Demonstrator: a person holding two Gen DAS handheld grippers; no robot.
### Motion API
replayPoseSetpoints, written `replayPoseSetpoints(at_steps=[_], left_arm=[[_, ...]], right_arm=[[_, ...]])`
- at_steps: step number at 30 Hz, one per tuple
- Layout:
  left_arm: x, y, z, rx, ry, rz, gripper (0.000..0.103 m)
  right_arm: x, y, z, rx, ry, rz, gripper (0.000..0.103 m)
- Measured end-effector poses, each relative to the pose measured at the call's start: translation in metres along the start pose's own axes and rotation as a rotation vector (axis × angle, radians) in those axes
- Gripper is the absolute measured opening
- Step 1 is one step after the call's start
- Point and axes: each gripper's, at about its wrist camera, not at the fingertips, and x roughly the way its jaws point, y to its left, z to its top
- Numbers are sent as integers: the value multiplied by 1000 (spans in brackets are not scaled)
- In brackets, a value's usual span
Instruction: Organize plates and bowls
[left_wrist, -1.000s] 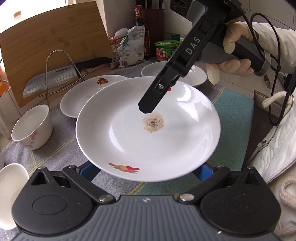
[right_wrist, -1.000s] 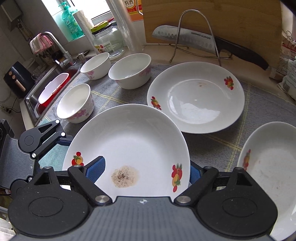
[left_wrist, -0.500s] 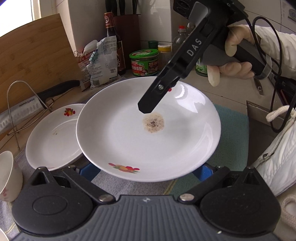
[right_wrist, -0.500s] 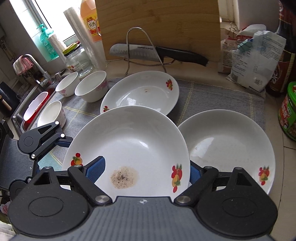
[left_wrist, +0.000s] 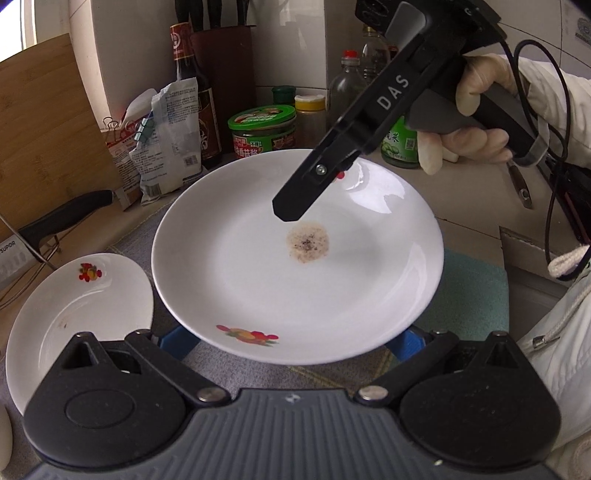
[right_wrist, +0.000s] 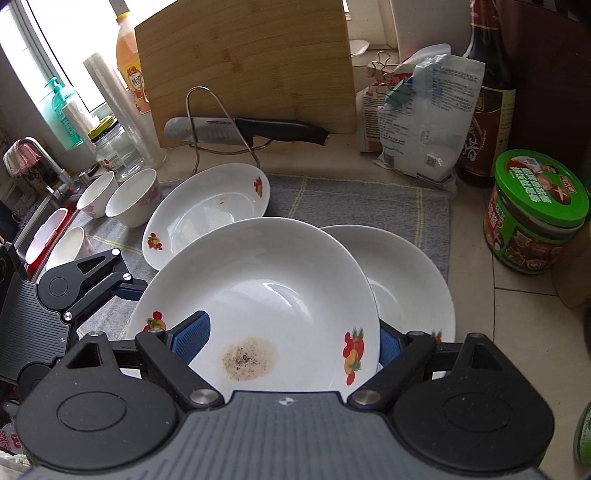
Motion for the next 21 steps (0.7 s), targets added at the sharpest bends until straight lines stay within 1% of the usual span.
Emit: replayPoseSetpoints(at_steps=[9,21], left_arm=[[22,-1,13,-21,22,5,102],[39,7,14,-27,51,21,102]], right_arm=[[5,-29,2,16,5,12,93],[17,-49,5,32,17,20,93]])
